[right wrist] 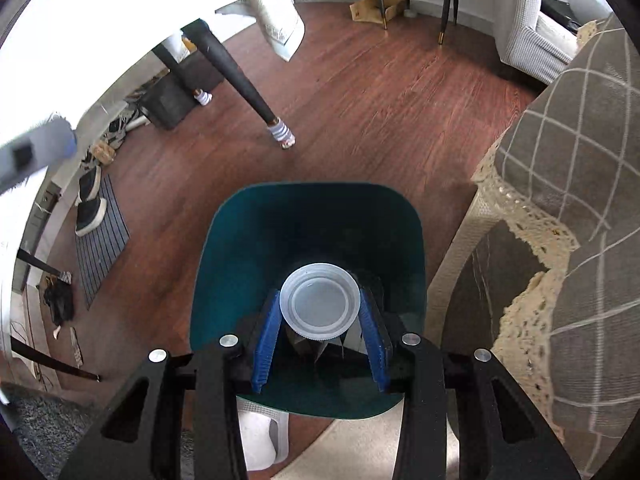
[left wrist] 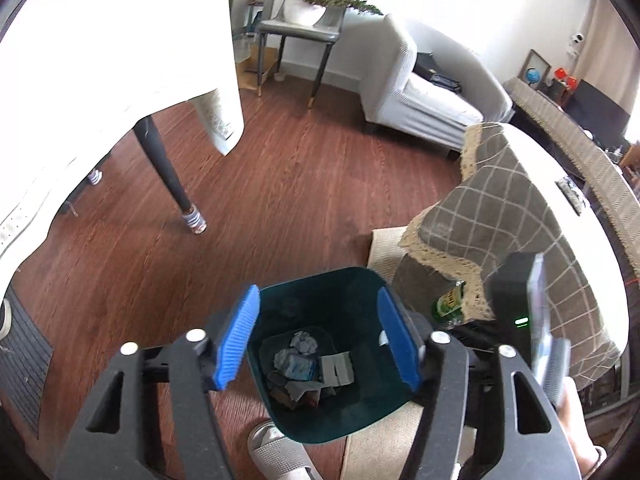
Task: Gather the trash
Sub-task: 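Open the left tool over the bin while the right tool lowers and releases the white lid, then move both open tools back over the table toward the black packet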
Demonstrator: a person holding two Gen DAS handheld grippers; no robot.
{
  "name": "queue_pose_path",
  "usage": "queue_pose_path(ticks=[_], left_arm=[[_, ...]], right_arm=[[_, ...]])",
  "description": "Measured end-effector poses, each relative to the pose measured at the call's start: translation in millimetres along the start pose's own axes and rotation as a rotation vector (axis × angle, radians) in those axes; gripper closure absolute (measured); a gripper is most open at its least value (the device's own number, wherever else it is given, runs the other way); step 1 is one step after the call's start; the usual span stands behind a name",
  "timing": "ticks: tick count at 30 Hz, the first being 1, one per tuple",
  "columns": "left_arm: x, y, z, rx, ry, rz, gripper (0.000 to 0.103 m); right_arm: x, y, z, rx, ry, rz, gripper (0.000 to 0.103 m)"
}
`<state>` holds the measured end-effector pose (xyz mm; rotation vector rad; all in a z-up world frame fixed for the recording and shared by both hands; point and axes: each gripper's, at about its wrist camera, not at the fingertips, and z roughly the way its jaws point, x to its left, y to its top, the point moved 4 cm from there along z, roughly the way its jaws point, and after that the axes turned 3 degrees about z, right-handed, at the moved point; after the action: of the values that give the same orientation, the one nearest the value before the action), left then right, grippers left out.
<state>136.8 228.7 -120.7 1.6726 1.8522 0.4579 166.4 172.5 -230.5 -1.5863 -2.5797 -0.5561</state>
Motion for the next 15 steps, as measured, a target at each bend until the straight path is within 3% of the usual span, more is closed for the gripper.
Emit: queue_pose_path(ticks=[2,3,4,15], left_arm=[[-3.9,2.8,-5.1,-0.016,-0.009,0.018,0.05],[-5.9,4.5,-8.0,-0.027,-0.014,0.024,0.051],[-8.0,5.7,-10.8,-0.037,-0.019,0.029,0.052],[-18.1,18.4,-37.9,-0.112,-0.055,0.04,0.053]], right_arm=[[-0.3,-2.8,3.7,0.01,-0.021,-0.008,0.056],[0.3,-2.8,5.4,0.012,-0.032,-0.013,0.046],[0.3,-3.6,5.5,0.014,-0.035,-0.016,0.045],[3.1,-2.2,-16.2,-0.031,-0.02,-0.048,0.045]])
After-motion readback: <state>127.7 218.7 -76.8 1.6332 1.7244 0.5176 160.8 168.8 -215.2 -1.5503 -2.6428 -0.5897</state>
